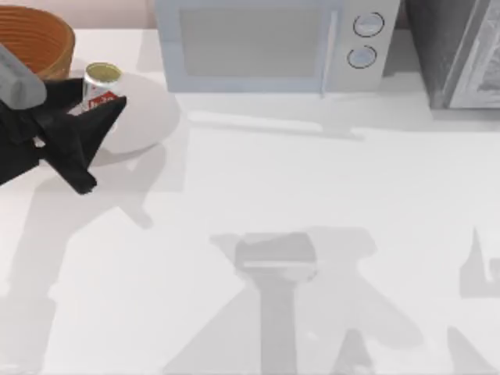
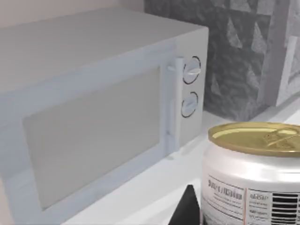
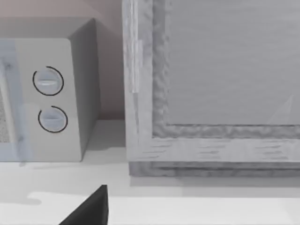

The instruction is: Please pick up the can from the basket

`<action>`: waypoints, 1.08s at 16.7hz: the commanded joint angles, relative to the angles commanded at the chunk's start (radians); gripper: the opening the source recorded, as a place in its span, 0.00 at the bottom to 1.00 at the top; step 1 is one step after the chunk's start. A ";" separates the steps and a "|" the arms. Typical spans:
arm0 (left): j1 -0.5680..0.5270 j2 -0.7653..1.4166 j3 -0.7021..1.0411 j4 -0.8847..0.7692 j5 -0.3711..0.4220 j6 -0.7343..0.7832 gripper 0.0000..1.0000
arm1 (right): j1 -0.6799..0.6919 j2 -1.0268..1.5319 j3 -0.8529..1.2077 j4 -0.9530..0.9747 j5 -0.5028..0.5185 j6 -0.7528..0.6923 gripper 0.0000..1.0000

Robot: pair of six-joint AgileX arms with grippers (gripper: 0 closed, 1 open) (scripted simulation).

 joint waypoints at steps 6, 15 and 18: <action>-0.016 0.585 0.267 0.293 0.382 0.070 0.00 | 0.000 0.000 0.000 0.000 0.000 0.000 1.00; -0.027 1.145 0.510 0.541 0.747 0.123 0.00 | 0.000 0.000 0.000 0.000 0.000 0.000 1.00; -0.027 1.172 0.521 0.552 0.764 0.125 0.00 | 0.000 0.000 0.000 0.000 0.000 0.000 1.00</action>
